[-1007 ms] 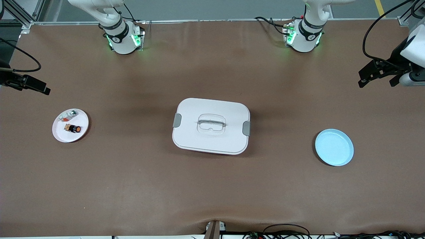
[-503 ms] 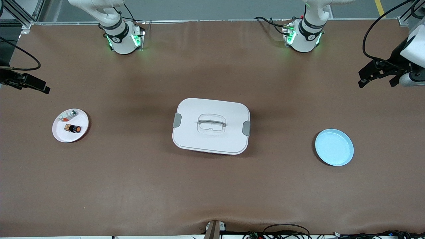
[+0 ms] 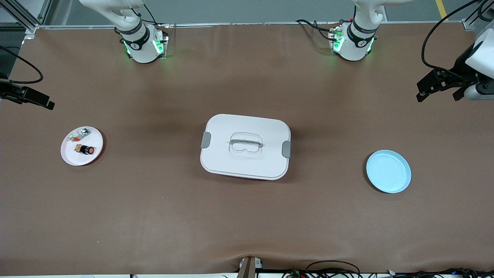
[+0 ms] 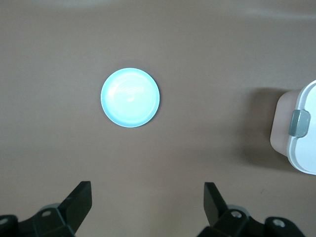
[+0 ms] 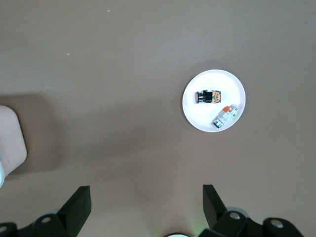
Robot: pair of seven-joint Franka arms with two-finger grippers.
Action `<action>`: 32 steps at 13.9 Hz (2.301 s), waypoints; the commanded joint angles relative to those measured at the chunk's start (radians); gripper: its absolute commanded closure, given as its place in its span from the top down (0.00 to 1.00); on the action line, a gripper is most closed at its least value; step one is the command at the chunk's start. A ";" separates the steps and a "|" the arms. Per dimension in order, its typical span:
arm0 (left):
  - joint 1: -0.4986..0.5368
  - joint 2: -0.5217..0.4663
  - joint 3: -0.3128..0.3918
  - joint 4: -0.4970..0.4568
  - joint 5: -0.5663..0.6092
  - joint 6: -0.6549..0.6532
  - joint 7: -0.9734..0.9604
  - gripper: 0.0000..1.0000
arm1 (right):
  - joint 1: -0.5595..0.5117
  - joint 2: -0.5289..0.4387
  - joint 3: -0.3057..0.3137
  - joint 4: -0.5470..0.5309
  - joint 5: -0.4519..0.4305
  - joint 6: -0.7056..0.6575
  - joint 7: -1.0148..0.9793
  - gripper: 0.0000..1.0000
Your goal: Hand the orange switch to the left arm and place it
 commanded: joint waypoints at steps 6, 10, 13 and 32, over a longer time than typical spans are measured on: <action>0.002 0.011 0.003 0.030 -0.015 -0.025 0.018 1.00 | -0.105 -0.003 0.006 -0.134 -0.006 0.146 0.010 1.00; 0.001 0.013 0.003 0.031 -0.015 -0.025 0.018 1.00 | -0.128 0.006 0.006 -0.143 -0.006 0.163 0.010 1.00; 0.001 0.011 0.001 0.030 -0.013 -0.025 0.018 1.00 | -0.154 0.020 0.006 -0.145 -0.006 0.168 0.001 1.00; -0.001 0.011 0.003 0.031 -0.013 -0.025 0.018 1.00 | -0.276 0.072 0.008 -0.646 0.068 0.779 -0.111 1.00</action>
